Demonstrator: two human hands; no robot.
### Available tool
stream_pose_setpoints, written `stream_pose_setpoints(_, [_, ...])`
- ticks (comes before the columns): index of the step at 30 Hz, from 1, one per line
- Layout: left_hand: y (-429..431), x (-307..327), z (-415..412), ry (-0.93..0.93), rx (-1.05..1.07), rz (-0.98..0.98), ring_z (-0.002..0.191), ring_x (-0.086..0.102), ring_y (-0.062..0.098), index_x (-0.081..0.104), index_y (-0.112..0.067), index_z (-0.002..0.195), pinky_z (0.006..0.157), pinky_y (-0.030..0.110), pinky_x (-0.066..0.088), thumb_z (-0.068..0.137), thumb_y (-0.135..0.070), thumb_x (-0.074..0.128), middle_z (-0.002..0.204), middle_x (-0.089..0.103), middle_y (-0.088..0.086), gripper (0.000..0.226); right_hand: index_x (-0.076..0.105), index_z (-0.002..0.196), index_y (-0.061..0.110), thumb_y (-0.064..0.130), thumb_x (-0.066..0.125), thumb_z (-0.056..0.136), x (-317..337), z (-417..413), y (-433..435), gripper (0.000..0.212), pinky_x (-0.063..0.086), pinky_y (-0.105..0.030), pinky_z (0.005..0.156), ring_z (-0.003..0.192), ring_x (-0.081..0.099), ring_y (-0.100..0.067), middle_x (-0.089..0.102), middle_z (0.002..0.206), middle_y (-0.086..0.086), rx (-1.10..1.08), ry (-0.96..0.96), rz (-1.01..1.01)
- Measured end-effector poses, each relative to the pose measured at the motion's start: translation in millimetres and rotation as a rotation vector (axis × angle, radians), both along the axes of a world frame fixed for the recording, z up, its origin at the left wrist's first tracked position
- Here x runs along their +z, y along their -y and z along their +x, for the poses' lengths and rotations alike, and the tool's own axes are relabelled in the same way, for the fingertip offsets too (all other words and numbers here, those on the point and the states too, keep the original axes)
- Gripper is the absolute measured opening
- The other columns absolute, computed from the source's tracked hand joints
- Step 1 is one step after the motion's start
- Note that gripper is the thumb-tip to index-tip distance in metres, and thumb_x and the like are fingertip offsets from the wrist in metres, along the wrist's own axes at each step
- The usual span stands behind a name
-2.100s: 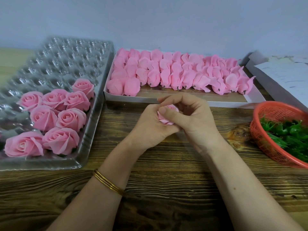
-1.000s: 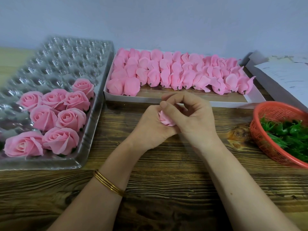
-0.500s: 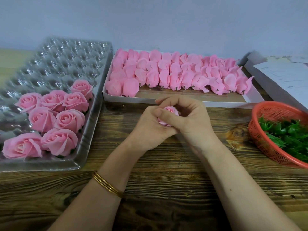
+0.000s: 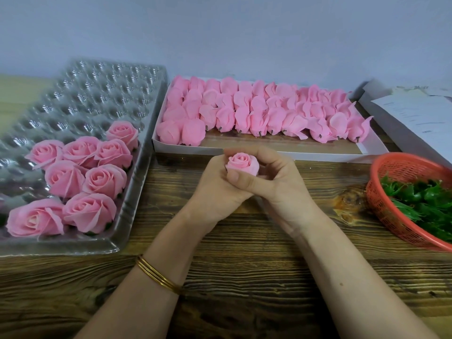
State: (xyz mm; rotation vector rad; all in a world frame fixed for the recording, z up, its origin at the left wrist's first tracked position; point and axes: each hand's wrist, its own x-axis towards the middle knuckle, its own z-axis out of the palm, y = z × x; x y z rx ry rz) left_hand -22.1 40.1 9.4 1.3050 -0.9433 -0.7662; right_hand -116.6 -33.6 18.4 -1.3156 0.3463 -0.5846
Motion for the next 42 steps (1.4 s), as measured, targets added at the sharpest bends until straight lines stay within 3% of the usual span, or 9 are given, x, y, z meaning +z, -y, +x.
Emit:
stream_pose_setpoints(3, [-0.4, 2.2, -0.2, -0.01, -0.013, 0.017, 0.095, 0.069, 0.036, 0.069, 0.006, 0.1, 0.084, 0.051, 0.058, 0.084, 0.0, 0.074, 0.097, 0.072, 0.022, 0.018, 0.074, 0.106, 0.021, 0.007, 0.077, 0.067, 1.2, -2.3, 3.2, 0.041, 0.051, -0.038, 0.097, 0.103, 0.065, -0.024, 0.073, 0.102, -0.006, -0.001, -0.019, 0.018])
stream_pose_setpoints(7, [-0.7, 0.6, 0.8, -0.009, -0.004, -0.007, 0.071, 0.068, 0.002, 0.073, -0.021, 0.083, 0.065, 0.015, 0.053, 0.083, 0.004, 0.072, 0.075, 0.074, -0.007, 0.025, 0.072, 0.106, 0.016, 0.006, 0.074, 0.069, 6.6, -5.5, 4.9, 0.039, 0.054, -0.03, 0.086, 0.099, 0.067, -0.022, 0.073, 0.099, -0.008, -0.005, 0.07, 0.074])
stream_pose_setpoints(9, [-0.9, 0.0, 0.1, -0.022, 0.01, -0.01, 0.062, 0.063, -0.003, 0.07, -0.024, 0.074, 0.059, 0.01, 0.048, 0.083, 0.006, 0.071, 0.066, 0.07, -0.013, 0.031, 0.074, 0.101, 0.015, 0.008, 0.072, 0.072, 8.2, -5.7, 3.8, 0.03, 0.054, -0.032, 0.089, 0.099, 0.066, -0.022, 0.073, 0.097, -0.009, -0.015, 0.092, 0.066])
stream_pose_setpoints(12, [1.0, -0.4, -2.1, -0.051, 0.052, -0.017, 0.077, 0.065, 0.009, 0.07, -0.003, 0.093, 0.068, 0.026, 0.055, 0.084, 0.001, 0.073, 0.082, 0.074, 0.007, 0.01, 0.075, 0.098, 0.011, 0.015, 0.066, 0.08, 5.8, -3.0, 2.7, 0.021, 0.049, -0.038, 0.098, 0.102, 0.065, -0.023, 0.072, 0.098, -0.01, -0.072, 0.078, 0.065])
stream_pose_setpoints(15, [1.7, 1.6, -3.7, -0.057, 0.08, -0.016, 0.083, 0.063, 0.019, 0.066, 0.008, 0.101, 0.075, 0.033, 0.055, 0.083, 0.003, 0.073, 0.096, 0.07, 0.024, 0.02, 0.075, 0.098, 0.008, 0.021, 0.067, 0.083, 2.3, 1.0, 1.3, 0.021, 0.05, -0.036, 0.098, 0.102, 0.066, -0.021, 0.073, 0.099, -0.01, -0.1, 0.063, 0.115])
stream_pose_setpoints(21, [1.1, -1.4, -1.7, -0.041, 0.08, -0.005, 0.069, 0.057, 0.009, 0.065, 0.006, 0.088, 0.065, 0.023, 0.048, 0.081, 0.009, 0.071, 0.072, 0.064, 0.004, 0.01, 0.079, 0.092, 0.01, 0.017, 0.069, 0.08, -1.2, 4.0, 2.1, 0.018, 0.052, -0.03, 0.092, 0.101, 0.069, -0.021, 0.075, 0.098, -0.011, -0.087, 0.089, 0.197])
stream_pose_setpoints(32, [3.4, -1.8, -1.2, -0.042, 0.097, -0.024, 0.081, 0.059, 0.02, 0.063, 0.014, 0.095, 0.076, 0.038, 0.052, 0.08, 0.009, 0.071, 0.095, 0.064, 0.034, 0.018, 0.073, 0.098, 0.004, -0.007, 0.054, 0.087, -0.7, 3.2, 3.4, 0.025, 0.056, -0.03, 0.085, 0.094, 0.069, -0.023, 0.073, 0.094, -0.014, -0.119, 0.058, 0.239])
stream_pose_setpoints(38, [3.1, -3.0, 2.7, -0.052, 0.101, -0.045, 0.073, 0.064, 0.007, 0.072, -0.011, 0.08, 0.069, 0.021, 0.052, 0.081, 0.001, 0.075, 0.074, 0.071, -0.003, 0.013, 0.07, 0.1, 0.004, -0.004, 0.05, 0.087, 0.3, 3.4, 5.7, 0.025, 0.055, -0.03, 0.082, 0.093, 0.068, -0.023, 0.072, 0.096, -0.014, -0.16, 0.037, 0.316])
stream_pose_setpoints(42, [4.9, -3.4, 4.6, -0.017, 0.14, -0.069, 0.079, 0.071, 0.013, 0.075, -0.018, 0.08, 0.073, 0.025, 0.055, 0.081, 0.002, 0.075, 0.078, 0.075, -0.002, 0.02, 0.068, 0.098, 0.007, 0.0, 0.045, 0.088, -1.3, 2.3, 6.1, 0.027, 0.051, -0.029, 0.082, 0.09, 0.066, -0.018, 0.073, 0.094, -0.009, -0.195, 0.013, 0.355])
